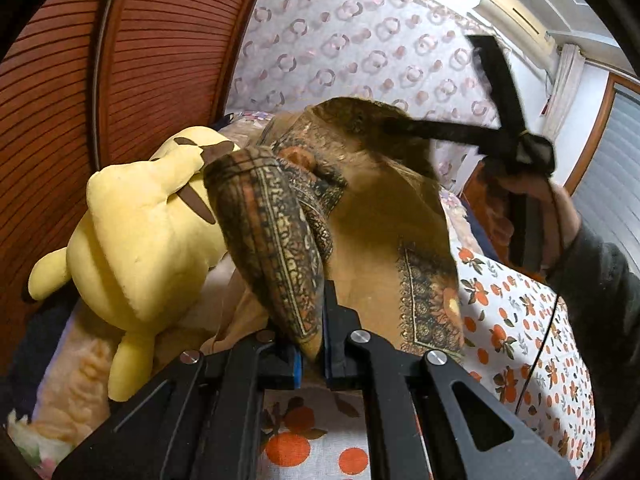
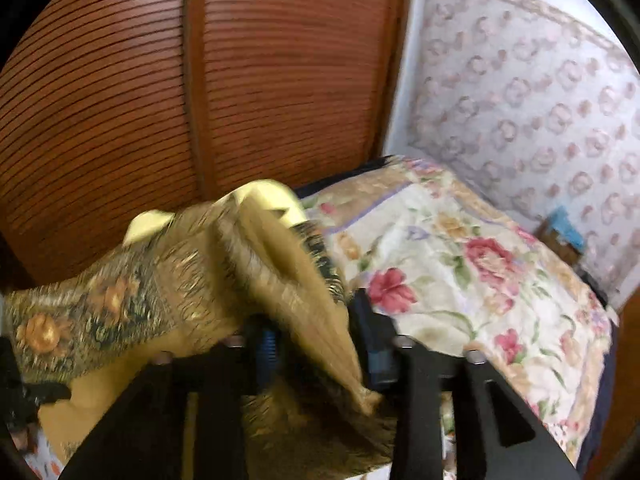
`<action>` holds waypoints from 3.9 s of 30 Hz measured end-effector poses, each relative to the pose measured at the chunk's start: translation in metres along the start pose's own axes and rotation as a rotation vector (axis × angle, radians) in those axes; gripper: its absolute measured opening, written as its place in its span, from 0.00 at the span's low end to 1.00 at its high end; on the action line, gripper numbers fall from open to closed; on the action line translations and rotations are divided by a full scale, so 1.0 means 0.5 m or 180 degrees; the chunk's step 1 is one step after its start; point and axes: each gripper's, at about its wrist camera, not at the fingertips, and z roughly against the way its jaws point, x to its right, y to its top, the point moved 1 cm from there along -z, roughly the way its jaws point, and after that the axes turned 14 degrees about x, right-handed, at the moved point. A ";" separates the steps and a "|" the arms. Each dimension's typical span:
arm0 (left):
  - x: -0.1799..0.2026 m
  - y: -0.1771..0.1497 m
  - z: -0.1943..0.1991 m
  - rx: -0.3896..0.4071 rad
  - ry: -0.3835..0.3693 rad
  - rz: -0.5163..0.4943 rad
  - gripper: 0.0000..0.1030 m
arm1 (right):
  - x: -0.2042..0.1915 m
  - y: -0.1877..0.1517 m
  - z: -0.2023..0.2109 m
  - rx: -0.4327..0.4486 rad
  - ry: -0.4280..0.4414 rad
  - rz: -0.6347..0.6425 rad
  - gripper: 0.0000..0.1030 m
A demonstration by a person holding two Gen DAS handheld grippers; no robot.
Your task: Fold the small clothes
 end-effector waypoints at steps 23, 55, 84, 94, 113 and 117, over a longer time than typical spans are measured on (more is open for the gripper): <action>0.059 0.013 0.081 0.0139 0.0183 -0.0634 0.87 | 0.000 -0.109 0.044 -0.0114 -0.0131 -0.0382 0.57; 0.375 -0.057 0.198 0.0456 -0.0314 -0.1197 0.87 | -0.213 -0.313 0.681 0.0492 -0.1215 -0.0935 0.72; 0.525 -0.029 0.290 0.0573 -0.0559 -0.1284 0.87 | -0.308 -0.343 0.886 0.1001 -0.1861 -0.1032 0.87; 0.524 -0.029 0.289 0.0574 -0.0560 -0.1281 0.87 | -0.293 -0.353 0.883 0.1011 -0.1866 -0.1035 0.87; 0.522 -0.029 0.292 0.0574 -0.0560 -0.1278 0.87 | -0.265 -0.360 0.880 0.1003 -0.1855 -0.0997 0.87; 0.523 -0.029 0.292 0.0575 -0.0561 -0.1275 0.87 | -0.264 -0.361 0.881 0.1006 -0.1855 -0.0995 0.87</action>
